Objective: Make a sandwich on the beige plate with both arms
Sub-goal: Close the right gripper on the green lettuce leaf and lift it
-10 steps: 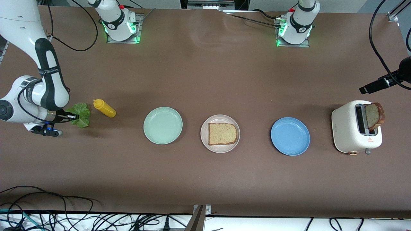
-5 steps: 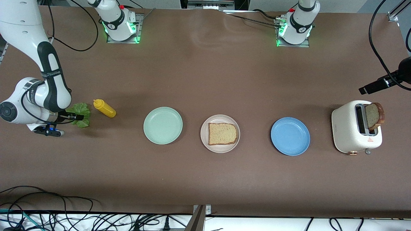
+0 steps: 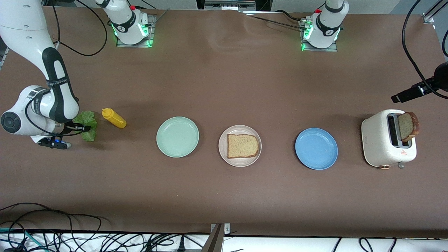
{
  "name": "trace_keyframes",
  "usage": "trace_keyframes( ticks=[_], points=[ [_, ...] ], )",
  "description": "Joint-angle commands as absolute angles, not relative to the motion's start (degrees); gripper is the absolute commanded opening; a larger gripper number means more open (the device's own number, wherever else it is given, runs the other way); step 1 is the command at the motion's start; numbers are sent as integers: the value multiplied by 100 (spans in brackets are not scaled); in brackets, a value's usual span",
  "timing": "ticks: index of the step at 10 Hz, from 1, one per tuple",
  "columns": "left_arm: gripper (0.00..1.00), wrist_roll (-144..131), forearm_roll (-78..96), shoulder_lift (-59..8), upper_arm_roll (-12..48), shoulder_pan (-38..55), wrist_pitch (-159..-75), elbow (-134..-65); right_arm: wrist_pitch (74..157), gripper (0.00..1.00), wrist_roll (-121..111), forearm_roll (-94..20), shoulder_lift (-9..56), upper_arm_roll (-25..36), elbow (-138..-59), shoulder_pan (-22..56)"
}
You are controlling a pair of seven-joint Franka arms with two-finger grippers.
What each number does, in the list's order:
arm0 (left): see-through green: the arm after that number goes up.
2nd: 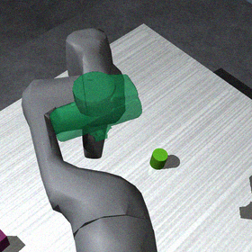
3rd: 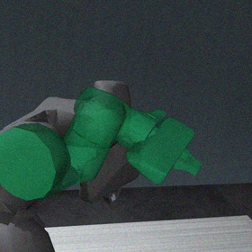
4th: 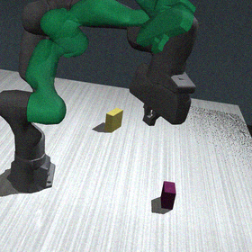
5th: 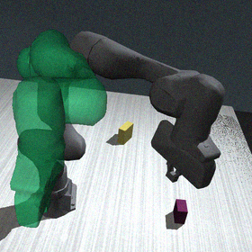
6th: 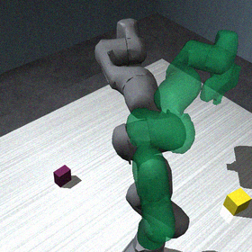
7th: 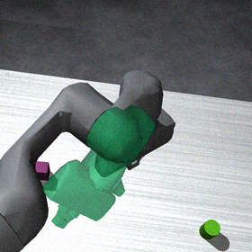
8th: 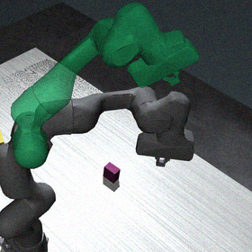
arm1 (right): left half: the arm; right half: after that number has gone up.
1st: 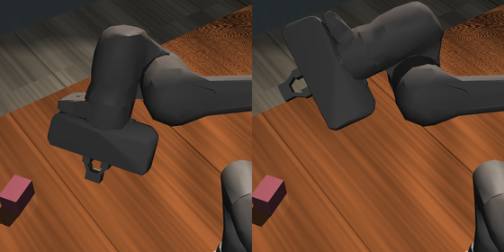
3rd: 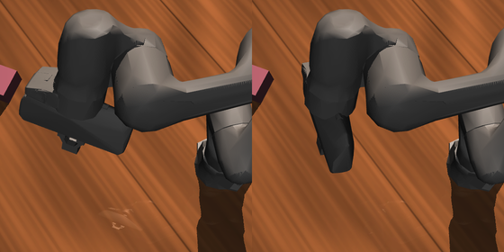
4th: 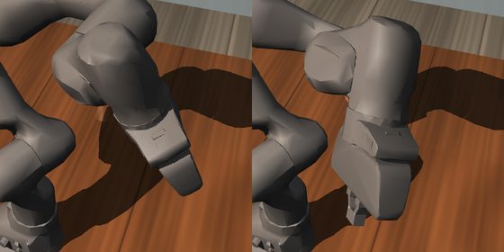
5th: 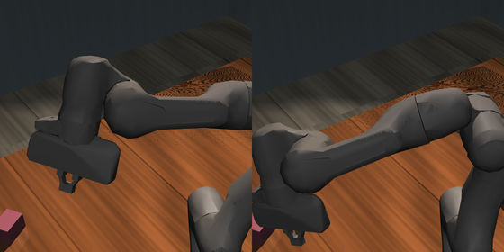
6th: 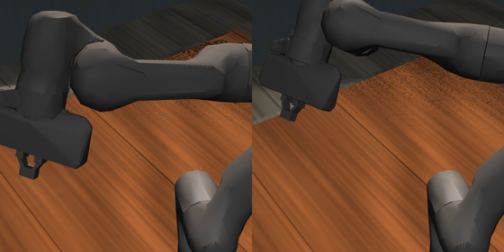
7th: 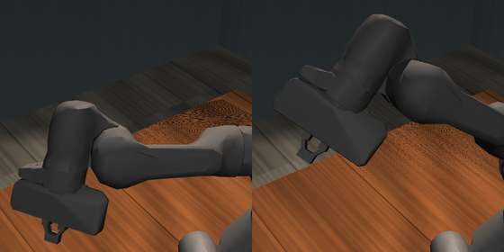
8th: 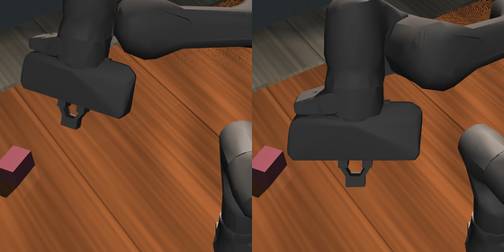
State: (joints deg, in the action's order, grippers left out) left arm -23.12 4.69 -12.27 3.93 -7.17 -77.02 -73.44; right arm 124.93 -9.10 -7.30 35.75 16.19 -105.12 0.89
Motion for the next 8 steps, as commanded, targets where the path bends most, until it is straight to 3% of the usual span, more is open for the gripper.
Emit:
trace_keyframes(
  ticks=[1,6,8],
  points=[
    [100,-2303,598,-1239,387,-721,-7690,-7295,12533,0,-1090,-835,3683,1600,-10441,-9],
    [100,-2303,598,-1239,395,-721,-7690,-7295,12358,0,-1116,-783,3543,1608,-10328,35],
    [100,-2303,598,-1239,387,-721,-7690,-7295,11693,0,-1099,-738,3507,1617,-9916,35]
  ],
)
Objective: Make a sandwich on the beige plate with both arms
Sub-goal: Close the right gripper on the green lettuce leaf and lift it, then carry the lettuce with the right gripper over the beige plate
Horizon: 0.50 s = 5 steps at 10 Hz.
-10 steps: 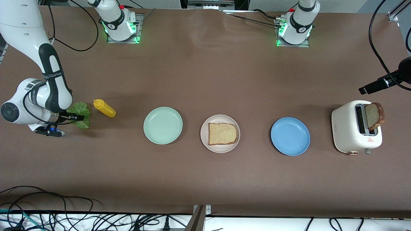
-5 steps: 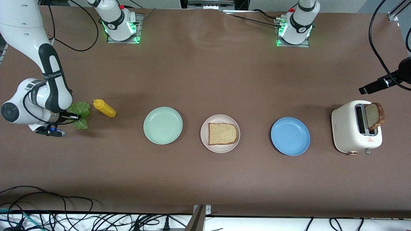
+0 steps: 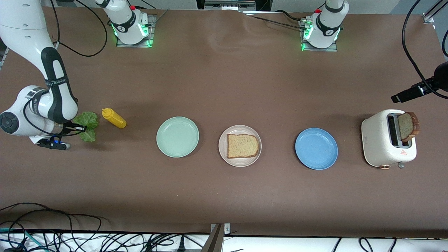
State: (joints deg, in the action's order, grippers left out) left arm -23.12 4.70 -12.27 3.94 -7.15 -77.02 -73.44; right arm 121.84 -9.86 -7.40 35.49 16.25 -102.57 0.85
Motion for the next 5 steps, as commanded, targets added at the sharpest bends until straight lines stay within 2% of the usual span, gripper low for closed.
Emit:
trace_keyframes(
  ticks=[1,5],
  points=[
    [100,-2303,598,-1248,387,-729,-7690,-7295,11289,0,-1099,-695,3507,1626,-9679,35],
    [100,-2303,598,-1248,387,-738,-7690,-7295,9067,0,-1107,-371,3393,1626,-8248,79]
  ],
)
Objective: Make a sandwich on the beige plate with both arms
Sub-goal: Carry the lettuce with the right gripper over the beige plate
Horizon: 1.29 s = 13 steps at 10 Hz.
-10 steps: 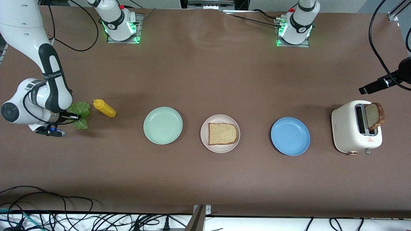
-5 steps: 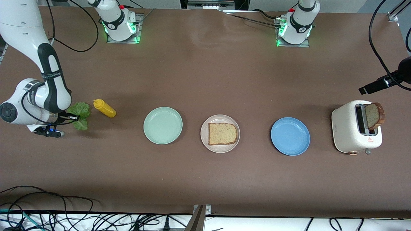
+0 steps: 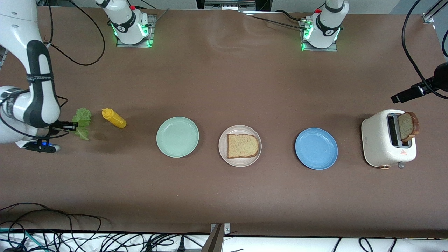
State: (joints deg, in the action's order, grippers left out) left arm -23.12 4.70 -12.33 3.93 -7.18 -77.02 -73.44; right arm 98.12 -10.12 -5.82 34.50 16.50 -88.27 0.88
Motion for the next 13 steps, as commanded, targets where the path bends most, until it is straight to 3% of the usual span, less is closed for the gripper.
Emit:
trace_keyframes(
  ticks=[1,4,7,9,13],
  points=[
    [100,-2303,598,-1248,387,-738,-7690,-7295,8540,0,-1238,-300,3262,1591,-7957,88],
    [100,-2303,598,-1248,387,-747,-7690,-7295,7421,0,-1319,-334,2919,1591,-7052,849],
    [100,-2303,606,-1248,387,-738,-7690,-7295,7242,0,-1248,-700,2927,1600,-6346,2027],
    [100,-2303,606,-1248,387,-747,-7690,-7295,8028,0,-1222,-1805,2944,1591,-6337,2511],
    [100,-2303,606,-1248,387,-747,-7690,-7295,10032,0,-1248,-1952,3505,1600,-6346,3977]
  ],
)
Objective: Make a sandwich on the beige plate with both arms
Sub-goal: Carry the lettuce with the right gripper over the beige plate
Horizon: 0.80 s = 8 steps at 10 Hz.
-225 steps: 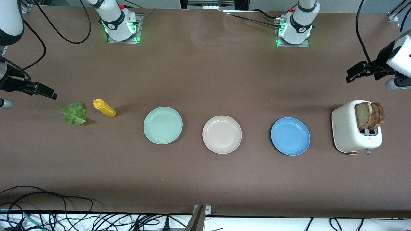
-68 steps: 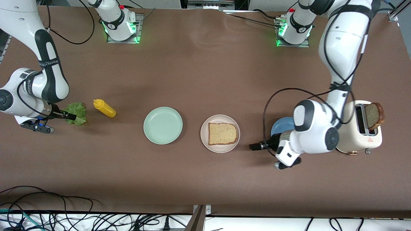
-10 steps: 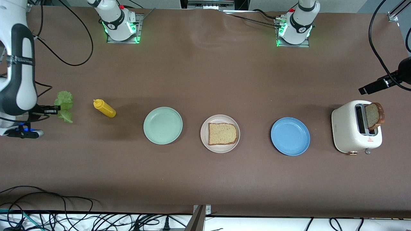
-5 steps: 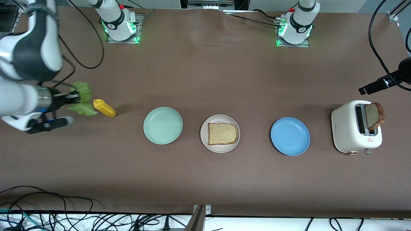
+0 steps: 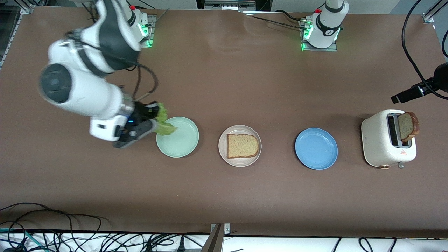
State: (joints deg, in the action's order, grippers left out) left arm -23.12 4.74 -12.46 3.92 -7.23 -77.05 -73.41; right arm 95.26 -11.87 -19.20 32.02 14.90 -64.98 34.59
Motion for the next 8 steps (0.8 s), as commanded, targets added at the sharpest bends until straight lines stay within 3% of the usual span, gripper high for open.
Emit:
trace_keyframes(
  ticks=[1,4,8],
  points=[
    [100,-2303,615,-1248,387,-756,-7690,-7295,10611,0,-1248,-1864,3759,1600,-6346,4338],
    [100,-2303,642,-1248,387,-765,-7690,-7295,12527,0,-1239,-1224,4585,1626,-6346,5245],
    [100,-2303,685,-1248,387,-835,-7690,-7295,13875,0,-1257,-492,5403,1617,-6346,5282]
  ],
)
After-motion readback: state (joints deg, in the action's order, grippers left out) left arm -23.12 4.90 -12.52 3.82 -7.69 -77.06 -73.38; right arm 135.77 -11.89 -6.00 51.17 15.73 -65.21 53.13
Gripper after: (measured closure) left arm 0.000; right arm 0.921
